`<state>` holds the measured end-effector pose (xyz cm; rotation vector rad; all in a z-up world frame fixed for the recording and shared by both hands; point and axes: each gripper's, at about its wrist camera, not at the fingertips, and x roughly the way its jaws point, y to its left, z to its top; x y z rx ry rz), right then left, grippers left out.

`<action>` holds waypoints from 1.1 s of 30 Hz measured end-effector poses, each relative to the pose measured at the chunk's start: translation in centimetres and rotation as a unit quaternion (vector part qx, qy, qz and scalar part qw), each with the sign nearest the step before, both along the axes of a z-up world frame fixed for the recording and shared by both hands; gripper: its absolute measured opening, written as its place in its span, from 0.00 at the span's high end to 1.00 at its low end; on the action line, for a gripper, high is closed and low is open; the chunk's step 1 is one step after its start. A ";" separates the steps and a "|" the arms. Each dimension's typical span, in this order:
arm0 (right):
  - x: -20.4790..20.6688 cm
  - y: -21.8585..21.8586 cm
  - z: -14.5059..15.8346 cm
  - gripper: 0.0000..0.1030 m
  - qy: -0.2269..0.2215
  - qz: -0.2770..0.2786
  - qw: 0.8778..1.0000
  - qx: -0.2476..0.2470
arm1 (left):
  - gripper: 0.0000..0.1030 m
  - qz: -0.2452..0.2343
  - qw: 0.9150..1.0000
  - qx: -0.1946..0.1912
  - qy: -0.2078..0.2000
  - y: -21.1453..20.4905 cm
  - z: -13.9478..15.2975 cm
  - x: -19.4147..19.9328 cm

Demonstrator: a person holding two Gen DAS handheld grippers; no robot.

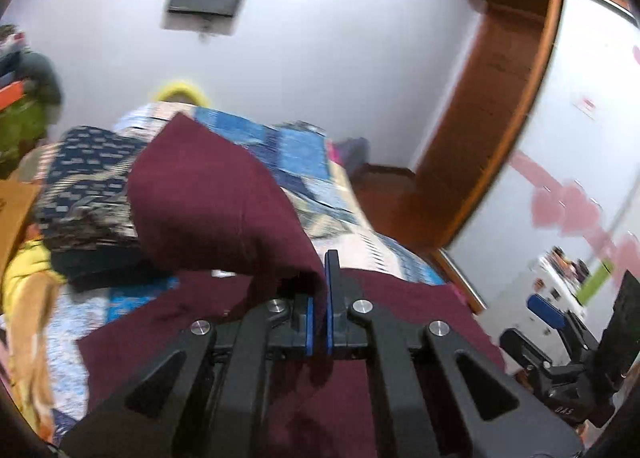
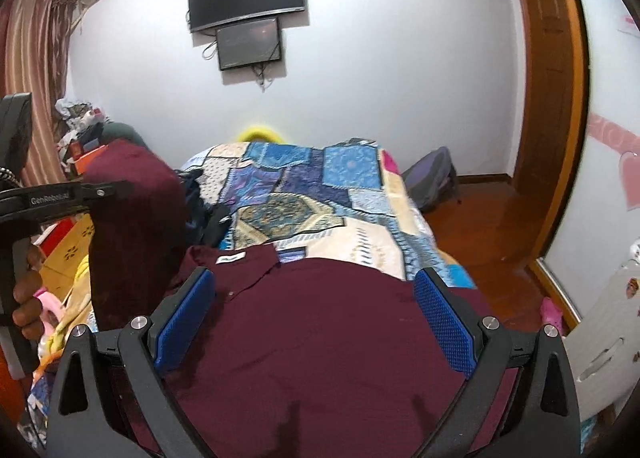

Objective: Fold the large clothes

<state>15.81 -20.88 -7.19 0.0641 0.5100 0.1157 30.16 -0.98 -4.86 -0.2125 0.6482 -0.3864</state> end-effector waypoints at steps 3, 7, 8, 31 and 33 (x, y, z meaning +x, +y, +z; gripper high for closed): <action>-0.4 -1.1 -0.2 0.04 0.003 -0.013 1.000 -0.010 | 0.97 -0.036 0.999 0.007 0.021 -3.2 -1.1 0.7; -0.9 -2.6 -0.5 0.04 0.006 -0.033 0.999 -0.028 | 0.97 -0.081 0.994 0.018 0.066 -6.9 -3.6 0.7; -0.8 -3.0 -0.6 0.04 0.009 -0.037 0.999 -0.030 | 0.97 -0.090 0.993 0.024 0.077 -7.9 -4.3 0.8; 1.5 -4.6 -3.4 0.04 0.089 0.008 0.996 -0.012 | 0.23 -0.046 0.992 0.106 0.042 -4.0 -2.6 -2.5; 2.3 -4.8 -4.3 0.04 0.116 0.014 0.993 -0.009 | 0.22 -0.013 0.992 0.117 0.040 -1.0 -2.3 -2.4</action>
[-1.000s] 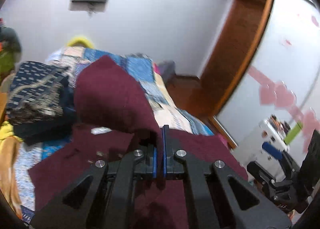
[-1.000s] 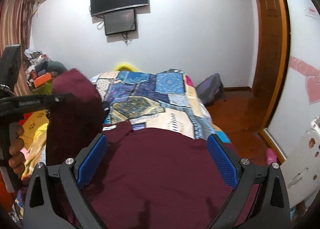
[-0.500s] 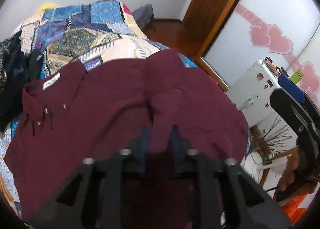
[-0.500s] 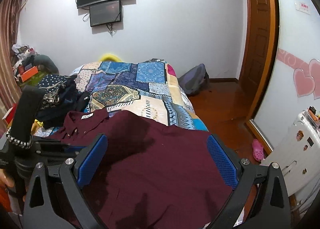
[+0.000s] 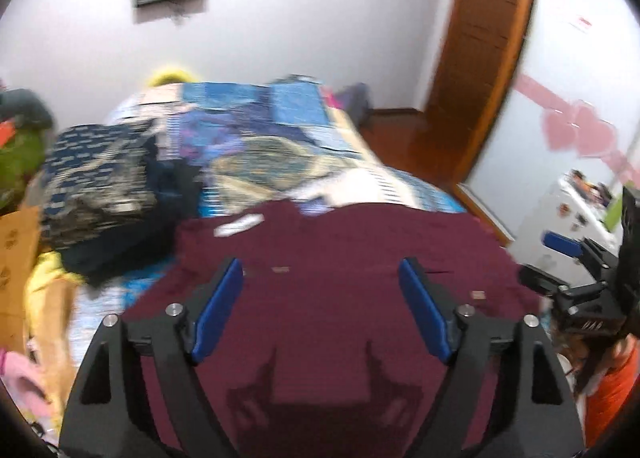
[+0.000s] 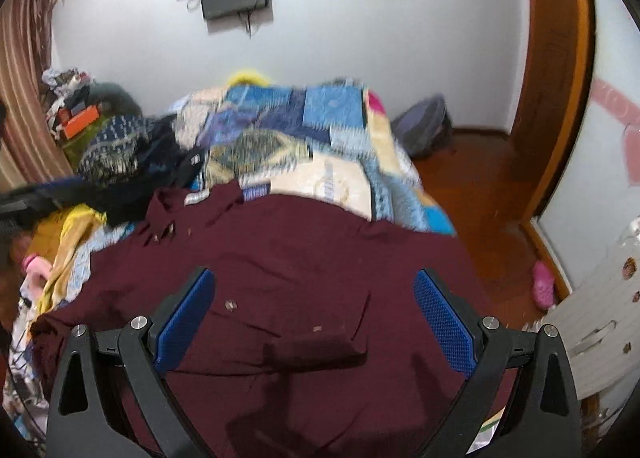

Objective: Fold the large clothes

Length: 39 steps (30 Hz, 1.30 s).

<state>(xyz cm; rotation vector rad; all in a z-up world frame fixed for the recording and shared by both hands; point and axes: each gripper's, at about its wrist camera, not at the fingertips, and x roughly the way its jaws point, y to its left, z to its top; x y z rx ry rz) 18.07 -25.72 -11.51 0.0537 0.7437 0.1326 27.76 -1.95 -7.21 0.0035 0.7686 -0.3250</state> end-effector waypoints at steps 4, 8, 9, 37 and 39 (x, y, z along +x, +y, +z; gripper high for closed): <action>1.2 -1.3 -1.7 0.04 0.056 0.007 0.998 0.032 | 0.22 0.067 0.998 0.010 0.008 6.6 -0.3 0.4; 2.3 -3.0 -3.1 0.05 0.101 -0.005 0.991 0.091 | 0.22 0.120 0.992 0.022 0.015 12.3 -0.6 0.4; 2.6 -3.4 -3.6 0.06 0.112 -0.007 0.988 0.106 | 0.22 0.132 0.991 0.022 0.019 13.8 -0.7 0.4; 4.4 -2.9 -6.2 0.96 0.121 -0.027 0.991 0.049 | 0.21 0.148 0.980 0.006 0.134 18.1 -8.6 0.0; 4.3 -3.1 -6.3 0.97 0.123 -0.034 0.991 0.031 | 0.21 0.135 0.981 0.010 0.137 16.8 -8.9 0.2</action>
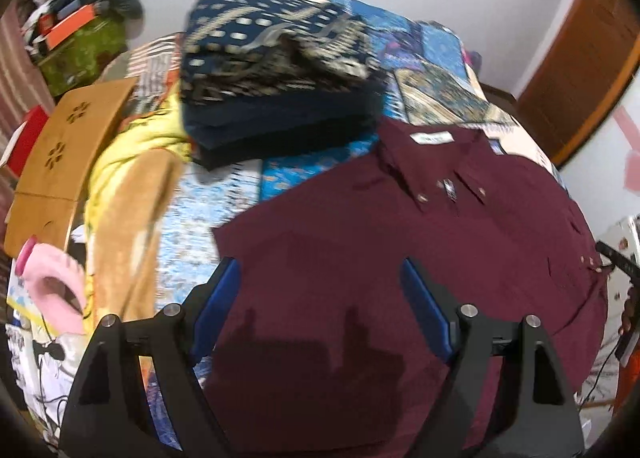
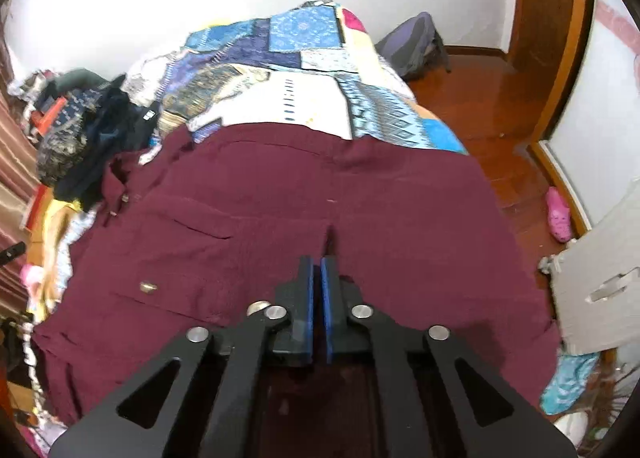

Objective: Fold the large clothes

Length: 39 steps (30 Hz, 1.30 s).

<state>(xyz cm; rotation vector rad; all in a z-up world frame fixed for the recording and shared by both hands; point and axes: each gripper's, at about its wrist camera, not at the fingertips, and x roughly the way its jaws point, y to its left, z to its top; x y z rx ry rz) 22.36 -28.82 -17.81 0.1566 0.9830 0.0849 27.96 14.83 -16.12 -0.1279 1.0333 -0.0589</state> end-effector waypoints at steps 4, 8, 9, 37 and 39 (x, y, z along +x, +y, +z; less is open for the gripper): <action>-0.5 -0.7 -0.7 0.97 0.003 -0.006 1.000 -0.015 | 0.21 -0.024 1.000 0.005 0.006 -2.4 -0.6 0.3; -1.0 -1.9 -0.1 0.96 0.002 -0.028 1.000 0.013 | 0.21 -0.038 0.999 0.007 0.005 -4.4 -0.5 0.6; -1.0 -2.3 0.2 0.95 0.000 -0.036 0.999 0.017 | 0.21 -0.041 0.999 0.007 0.002 -4.9 -0.3 0.7; -8.8 -17.4 -5.0 0.45 0.026 -0.284 0.935 0.210 | 0.21 -0.121 0.992 -0.015 -0.043 -17.1 2.0 2.3; -9.1 -17.8 -6.2 0.45 0.039 -0.295 0.927 0.228 | 0.21 -0.121 0.992 -0.016 -0.037 -17.3 1.7 2.3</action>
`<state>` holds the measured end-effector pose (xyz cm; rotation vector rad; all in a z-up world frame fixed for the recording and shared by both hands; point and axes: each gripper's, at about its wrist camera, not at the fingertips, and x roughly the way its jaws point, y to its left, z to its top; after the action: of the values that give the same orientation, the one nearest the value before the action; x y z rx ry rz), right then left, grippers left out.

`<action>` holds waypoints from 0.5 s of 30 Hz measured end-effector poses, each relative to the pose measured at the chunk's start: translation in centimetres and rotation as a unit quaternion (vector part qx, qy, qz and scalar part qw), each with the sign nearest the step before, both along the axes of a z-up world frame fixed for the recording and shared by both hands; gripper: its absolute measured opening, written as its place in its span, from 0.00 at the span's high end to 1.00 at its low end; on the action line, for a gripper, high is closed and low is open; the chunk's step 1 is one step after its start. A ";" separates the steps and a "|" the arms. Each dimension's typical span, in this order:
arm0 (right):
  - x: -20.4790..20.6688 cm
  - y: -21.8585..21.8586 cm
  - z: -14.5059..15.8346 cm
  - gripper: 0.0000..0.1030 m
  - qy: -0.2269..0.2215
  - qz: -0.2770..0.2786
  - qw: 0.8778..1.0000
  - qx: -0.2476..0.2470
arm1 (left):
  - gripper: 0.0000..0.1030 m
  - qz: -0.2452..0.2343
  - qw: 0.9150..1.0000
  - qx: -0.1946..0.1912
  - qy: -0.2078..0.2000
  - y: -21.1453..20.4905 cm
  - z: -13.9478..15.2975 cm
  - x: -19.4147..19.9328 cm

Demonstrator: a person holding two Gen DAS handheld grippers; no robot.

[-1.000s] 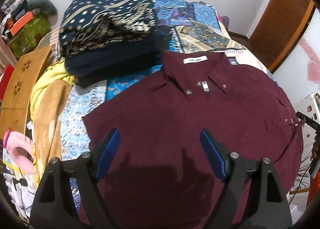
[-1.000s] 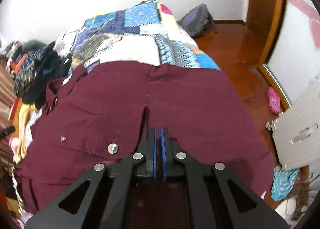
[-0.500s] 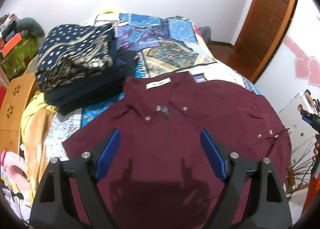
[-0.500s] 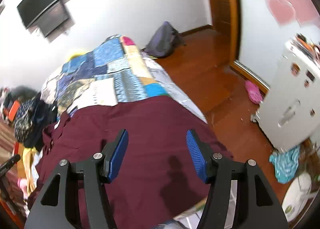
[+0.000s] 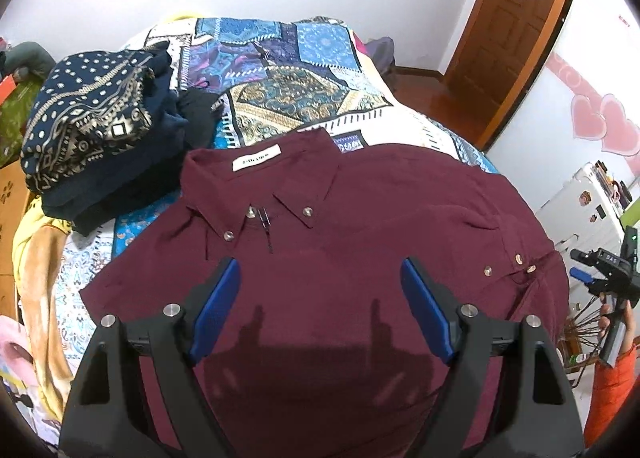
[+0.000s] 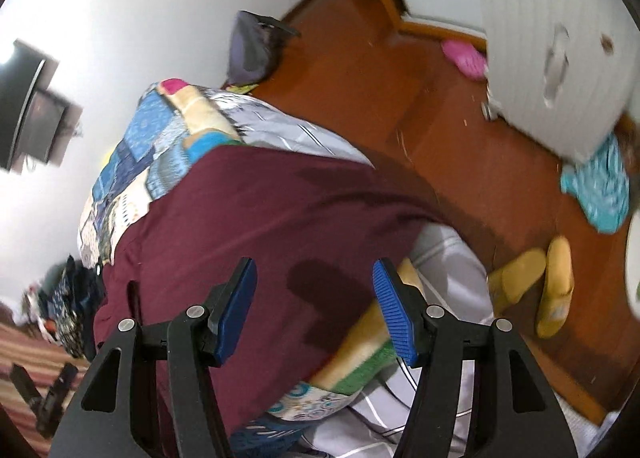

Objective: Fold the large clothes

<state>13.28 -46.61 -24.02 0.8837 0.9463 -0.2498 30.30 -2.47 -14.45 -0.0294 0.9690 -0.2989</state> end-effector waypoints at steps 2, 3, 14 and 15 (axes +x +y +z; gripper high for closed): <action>-0.3 -0.5 -0.8 0.45 0.006 -0.005 1.000 0.015 | 0.21 0.002 1.000 -0.001 0.006 0.0 -0.4 0.1; -0.5 -0.7 -1.2 0.45 0.009 -0.010 1.000 0.020 | 0.21 0.002 1.000 -0.002 0.008 0.0 -0.5 0.1; 0.6 -2.4 -3.5 0.44 0.000 -0.039 0.999 0.024 | 0.21 0.013 1.000 0.000 0.024 0.4 -1.8 0.3; 0.8 -2.6 -3.8 0.45 -0.004 -0.044 0.999 0.031 | 0.21 0.014 1.000 0.000 0.025 0.5 -1.9 0.2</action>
<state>14.08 -49.24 -27.77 0.9851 0.9132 -0.2936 30.54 -1.99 -16.37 -0.0502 1.0174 -0.2728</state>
